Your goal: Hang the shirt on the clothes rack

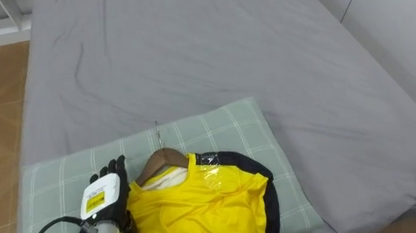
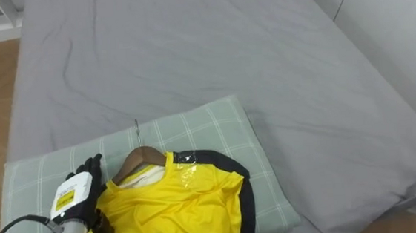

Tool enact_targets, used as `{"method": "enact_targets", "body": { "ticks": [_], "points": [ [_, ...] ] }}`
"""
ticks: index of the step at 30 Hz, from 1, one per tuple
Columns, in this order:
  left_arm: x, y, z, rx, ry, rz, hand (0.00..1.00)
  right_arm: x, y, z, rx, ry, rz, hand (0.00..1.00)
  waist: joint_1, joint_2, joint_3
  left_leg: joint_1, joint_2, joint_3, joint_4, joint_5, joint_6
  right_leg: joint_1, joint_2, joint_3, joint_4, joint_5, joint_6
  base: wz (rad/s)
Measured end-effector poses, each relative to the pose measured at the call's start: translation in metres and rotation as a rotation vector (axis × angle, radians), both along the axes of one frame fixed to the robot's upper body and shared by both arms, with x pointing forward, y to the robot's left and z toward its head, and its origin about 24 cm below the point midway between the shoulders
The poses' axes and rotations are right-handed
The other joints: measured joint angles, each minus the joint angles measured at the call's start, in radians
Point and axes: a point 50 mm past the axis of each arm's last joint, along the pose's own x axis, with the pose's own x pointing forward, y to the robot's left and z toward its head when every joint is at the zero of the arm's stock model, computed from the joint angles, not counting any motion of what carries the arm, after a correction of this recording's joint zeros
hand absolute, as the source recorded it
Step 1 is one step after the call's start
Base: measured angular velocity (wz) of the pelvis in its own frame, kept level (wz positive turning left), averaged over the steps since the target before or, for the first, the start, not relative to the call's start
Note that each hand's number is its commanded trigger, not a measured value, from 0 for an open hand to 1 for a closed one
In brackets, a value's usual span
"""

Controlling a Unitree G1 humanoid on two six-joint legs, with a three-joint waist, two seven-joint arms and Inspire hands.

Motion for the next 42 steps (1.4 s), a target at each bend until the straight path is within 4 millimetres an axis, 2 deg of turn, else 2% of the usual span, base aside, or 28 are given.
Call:
{"method": "enact_targets", "body": {
  "ticks": [13,34,35,36,37,39,40,42],
  "points": [
    [0.001,0.004,-0.001,-0.008,0.047,0.005,0.0,0.003,0.002,0.0,0.018,-0.011,-0.018,0.0,0.001,-0.008,0.005,-0.012,-0.001,0.007,0.008,0.001,0.001,-0.013,-0.003,0.002,0.004,0.0,0.0,0.0],
    [-0.005,0.009,-0.007,0.04,0.104,0.035,0.0,0.008,0.003,0.002,0.006,-0.02,-0.033,0.0,0.006,-0.01,0.0058,-0.049,0.0,0.018,0.024,0.007,0.005,-0.064,-0.005,0.002,0.037,0.001,-0.002,-0.01],
    [-0.005,0.009,-0.007,0.04,0.106,0.035,0.07,0.008,0.003,0.002,0.008,-0.02,-0.038,0.0,0.006,-0.01,0.0058,-0.049,0.0,0.018,0.024,0.007,0.005,-0.064,-0.005,0.002,0.037,0.001,-0.002,0.0],
    [-0.005,0.009,-0.007,0.041,0.108,0.035,0.24,0.008,0.003,0.002,0.009,-0.02,-0.041,0.0,0.006,-0.01,0.0058,-0.05,0.001,0.018,0.026,0.007,0.005,-0.064,-0.005,0.002,0.037,0.002,-0.002,0.0],
    [-0.005,0.009,-0.008,0.041,0.11,0.035,0.35,0.007,0.003,0.001,0.009,-0.02,-0.041,0.0,0.006,-0.01,0.0058,-0.05,0.001,0.018,0.028,0.007,0.005,-0.064,-0.005,0.002,0.039,0.002,-0.002,0.0],
    [-0.005,0.009,-0.008,0.04,0.113,0.035,0.93,0.008,0.003,0.001,0.009,-0.02,-0.041,0.0,0.006,-0.011,0.0057,-0.05,0.001,0.019,0.029,0.007,0.005,-0.065,-0.005,0.002,0.042,0.002,-0.002,0.0],
    [-0.006,0.009,-0.008,0.04,0.115,0.035,1.0,0.01,0.003,0.002,0.01,-0.026,-0.04,0.0,0.006,-0.011,0.0057,-0.05,0.001,0.019,0.029,0.008,0.005,-0.067,-0.005,0.003,0.046,0.002,-0.002,0.0],
    [-0.006,0.009,-0.009,0.04,0.118,0.037,1.0,0.012,0.003,0.003,0.01,-0.032,-0.04,0.0,0.006,-0.011,0.0055,-0.051,0.001,0.022,0.029,0.009,0.006,-0.072,-0.006,0.003,0.051,0.002,-0.002,-0.04]
  ]
}}
